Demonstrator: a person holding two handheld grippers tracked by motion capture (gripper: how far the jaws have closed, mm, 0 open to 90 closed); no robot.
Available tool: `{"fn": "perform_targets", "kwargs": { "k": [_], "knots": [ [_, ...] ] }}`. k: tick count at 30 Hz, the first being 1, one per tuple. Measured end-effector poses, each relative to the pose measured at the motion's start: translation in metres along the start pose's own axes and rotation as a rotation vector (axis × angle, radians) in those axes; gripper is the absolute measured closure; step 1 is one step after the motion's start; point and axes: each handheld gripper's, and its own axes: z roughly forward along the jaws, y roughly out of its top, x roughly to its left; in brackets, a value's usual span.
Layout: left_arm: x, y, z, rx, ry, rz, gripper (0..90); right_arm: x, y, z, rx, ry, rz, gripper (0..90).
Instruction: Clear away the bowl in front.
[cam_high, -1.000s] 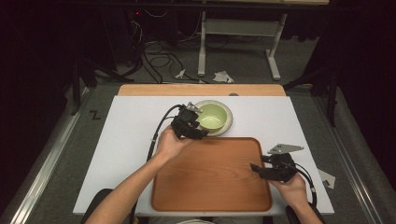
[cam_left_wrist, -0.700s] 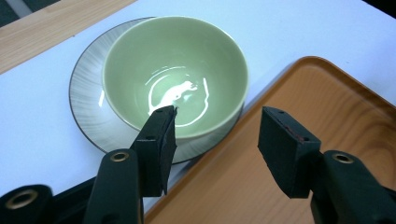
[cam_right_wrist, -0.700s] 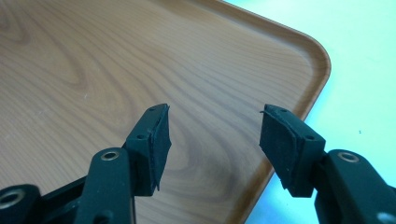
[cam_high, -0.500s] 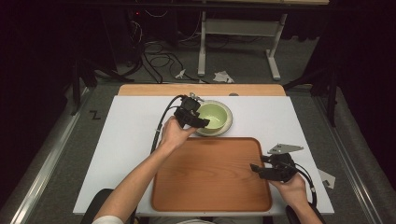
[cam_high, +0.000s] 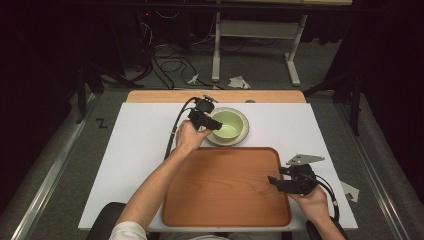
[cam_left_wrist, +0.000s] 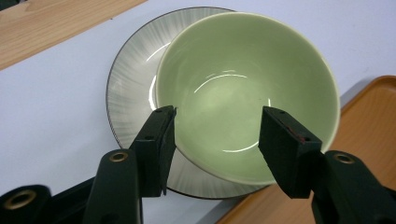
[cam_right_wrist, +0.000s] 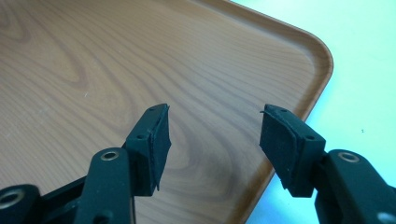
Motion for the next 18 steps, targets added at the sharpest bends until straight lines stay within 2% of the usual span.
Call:
{"fn": "perform_targets", "kwargs": {
  "k": [3,5,8,12,18],
  "knots": [
    [0.001,0.002,0.004,0.01,0.01,-0.009,46.3,0.0,0.0,0.0,0.002,0.001,0.002,43.0],
    [0.005,0.003,0.012,0.024,0.023,-0.03,46.4,0.0,0.0,-0.001,0.0,0.0,0.006,43.0],
    [0.011,0.003,0.019,0.043,0.02,-0.072,46.9,0.0,0.0,-0.001,-0.001,0.002,0.003,43.0],
    [0.014,0.001,0.028,0.068,0.027,-0.093,48.1,0.0,0.0,-0.001,-0.001,0.004,0.002,43.0],
    [0.017,-0.001,0.04,0.095,0.003,-0.138,53.8,0.001,0.0,-0.001,-0.004,0.002,0.005,43.0]
  ]
}}
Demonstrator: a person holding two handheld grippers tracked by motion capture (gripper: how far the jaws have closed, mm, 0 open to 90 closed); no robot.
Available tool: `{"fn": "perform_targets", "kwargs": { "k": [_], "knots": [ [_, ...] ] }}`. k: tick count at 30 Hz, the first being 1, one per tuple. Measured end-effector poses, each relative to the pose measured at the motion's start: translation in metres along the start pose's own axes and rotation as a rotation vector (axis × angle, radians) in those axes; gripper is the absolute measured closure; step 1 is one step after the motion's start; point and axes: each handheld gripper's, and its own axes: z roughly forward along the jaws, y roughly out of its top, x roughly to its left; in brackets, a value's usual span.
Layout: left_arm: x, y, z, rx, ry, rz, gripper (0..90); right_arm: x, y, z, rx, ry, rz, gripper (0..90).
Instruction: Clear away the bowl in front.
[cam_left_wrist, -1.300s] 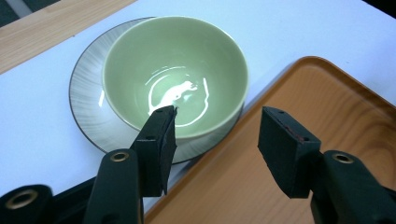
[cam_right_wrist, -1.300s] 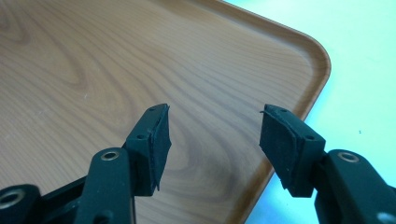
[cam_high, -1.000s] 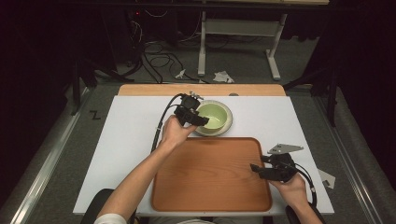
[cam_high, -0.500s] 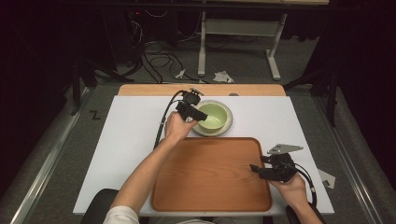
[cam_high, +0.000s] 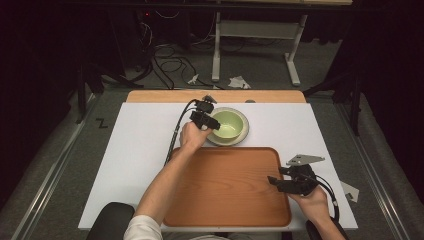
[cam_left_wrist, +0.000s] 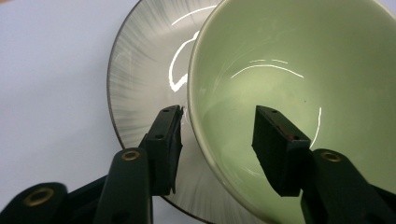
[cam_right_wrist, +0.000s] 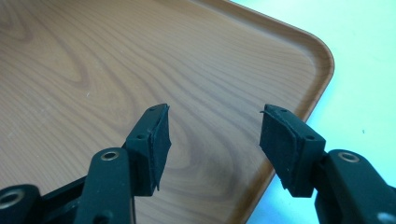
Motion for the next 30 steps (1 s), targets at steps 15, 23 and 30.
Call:
{"fn": "perform_targets", "kwargs": {
  "k": [15,23,30],
  "knots": [
    [0.007,-0.001,0.01,0.029,-0.03,-0.058,73.8,0.0,0.0,-0.001,-0.003,-0.003,-0.001,43.0],
    [0.01,0.0,0.011,0.018,-0.048,-0.103,78.5,0.0,0.0,-0.001,-0.003,-0.003,-0.001,43.0],
    [0.01,0.001,0.012,-0.02,-0.068,-0.145,83.1,0.0,-0.001,-0.001,-0.004,-0.002,0.0,43.0]
  ]
}}
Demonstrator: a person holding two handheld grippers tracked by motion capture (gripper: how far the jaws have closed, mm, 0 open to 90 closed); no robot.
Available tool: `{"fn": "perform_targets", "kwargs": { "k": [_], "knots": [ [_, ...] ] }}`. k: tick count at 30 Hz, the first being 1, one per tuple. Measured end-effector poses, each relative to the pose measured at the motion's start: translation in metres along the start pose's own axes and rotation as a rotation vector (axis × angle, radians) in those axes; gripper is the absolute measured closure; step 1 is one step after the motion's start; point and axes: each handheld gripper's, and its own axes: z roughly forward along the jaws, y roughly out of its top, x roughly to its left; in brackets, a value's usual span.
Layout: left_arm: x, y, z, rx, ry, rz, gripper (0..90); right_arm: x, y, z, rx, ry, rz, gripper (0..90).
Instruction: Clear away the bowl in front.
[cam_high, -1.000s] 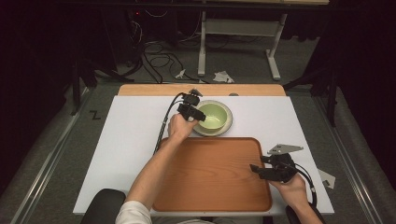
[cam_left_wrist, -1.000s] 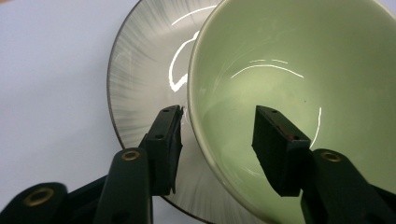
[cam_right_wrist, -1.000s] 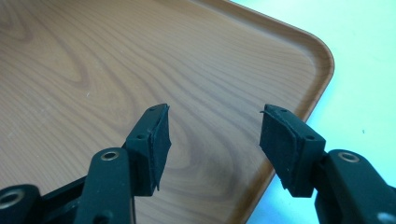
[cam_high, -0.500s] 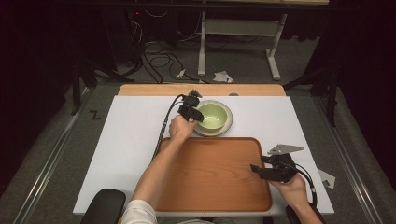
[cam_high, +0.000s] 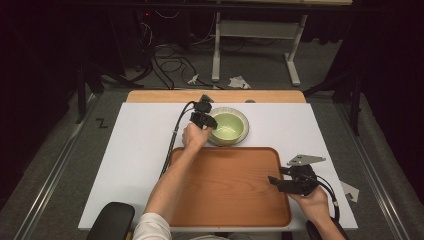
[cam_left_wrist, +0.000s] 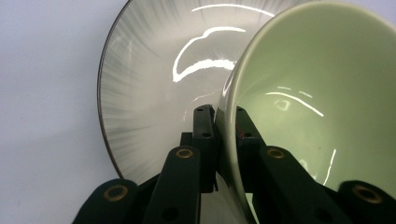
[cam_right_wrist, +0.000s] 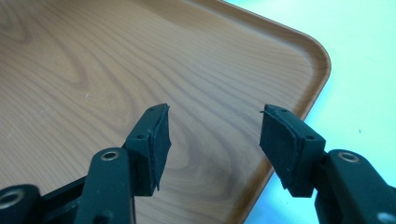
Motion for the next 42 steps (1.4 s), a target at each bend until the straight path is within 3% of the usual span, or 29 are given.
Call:
{"fn": "perform_targets", "kwargs": {
  "k": [14,18,42],
  "knots": [
    [-0.008,0.0,-0.01,-0.036,-0.019,0.046,82.8,0.0,0.0,0.0,0.001,0.002,-0.001,43.1],
    [-0.013,0.001,-0.017,-0.052,-0.043,0.067,82.8,0.0,0.0,0.0,0.001,0.002,-0.001,43.1],
    [-0.026,-0.004,-0.055,-0.083,-0.085,0.177,82.7,0.0,0.0,0.001,0.001,0.001,-0.002,43.1]
  ]
}}
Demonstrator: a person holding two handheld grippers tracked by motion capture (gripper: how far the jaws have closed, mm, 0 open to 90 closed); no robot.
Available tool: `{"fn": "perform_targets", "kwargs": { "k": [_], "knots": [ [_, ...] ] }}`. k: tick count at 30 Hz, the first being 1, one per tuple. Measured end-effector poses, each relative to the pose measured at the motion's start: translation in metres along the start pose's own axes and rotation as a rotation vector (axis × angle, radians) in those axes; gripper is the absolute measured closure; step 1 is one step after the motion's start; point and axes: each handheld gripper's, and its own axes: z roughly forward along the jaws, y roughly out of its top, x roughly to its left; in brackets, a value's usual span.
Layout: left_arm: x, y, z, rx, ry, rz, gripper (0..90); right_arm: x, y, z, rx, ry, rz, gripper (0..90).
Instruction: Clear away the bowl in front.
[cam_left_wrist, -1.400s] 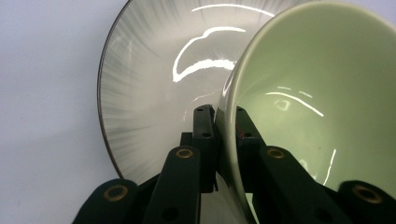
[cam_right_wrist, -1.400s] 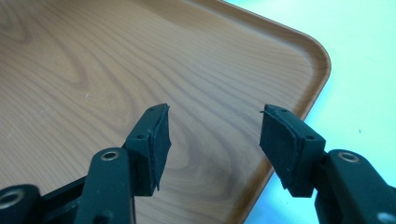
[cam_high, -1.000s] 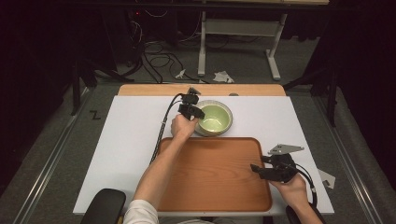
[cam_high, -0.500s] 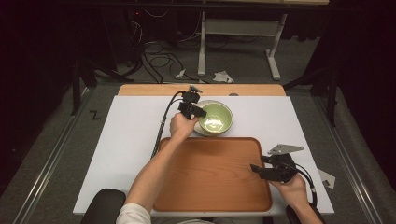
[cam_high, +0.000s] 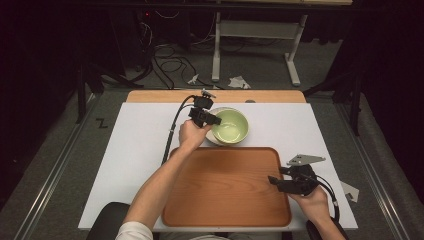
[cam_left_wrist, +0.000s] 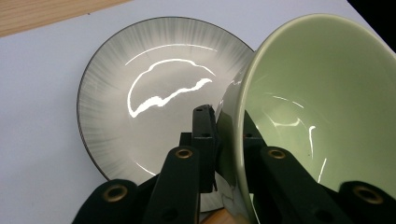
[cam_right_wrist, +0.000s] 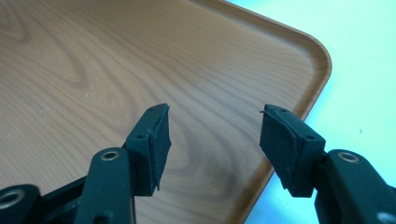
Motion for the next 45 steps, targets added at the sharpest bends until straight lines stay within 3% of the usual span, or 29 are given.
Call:
{"fn": "perform_targets", "kwargs": {
  "k": [6,27,33,45],
  "knots": [
    [-0.012,-0.002,-0.006,0.002,-0.013,0.054,82.6,0.0,0.0,0.0,0.001,-0.001,-0.001,43.1],
    [-0.031,-0.006,-0.027,-0.014,-0.077,0.104,82.6,0.001,0.0,0.0,0.0,-0.001,0.003,43.1],
    [-0.038,-0.011,-0.035,-0.009,-0.107,0.129,82.6,0.001,0.0,0.0,-0.002,-0.001,0.001,43.1],
    [-0.046,-0.021,-0.046,-0.003,-0.129,0.169,82.5,0.001,0.0,0.0,0.001,-0.001,-0.001,43.1]
  ]
}}
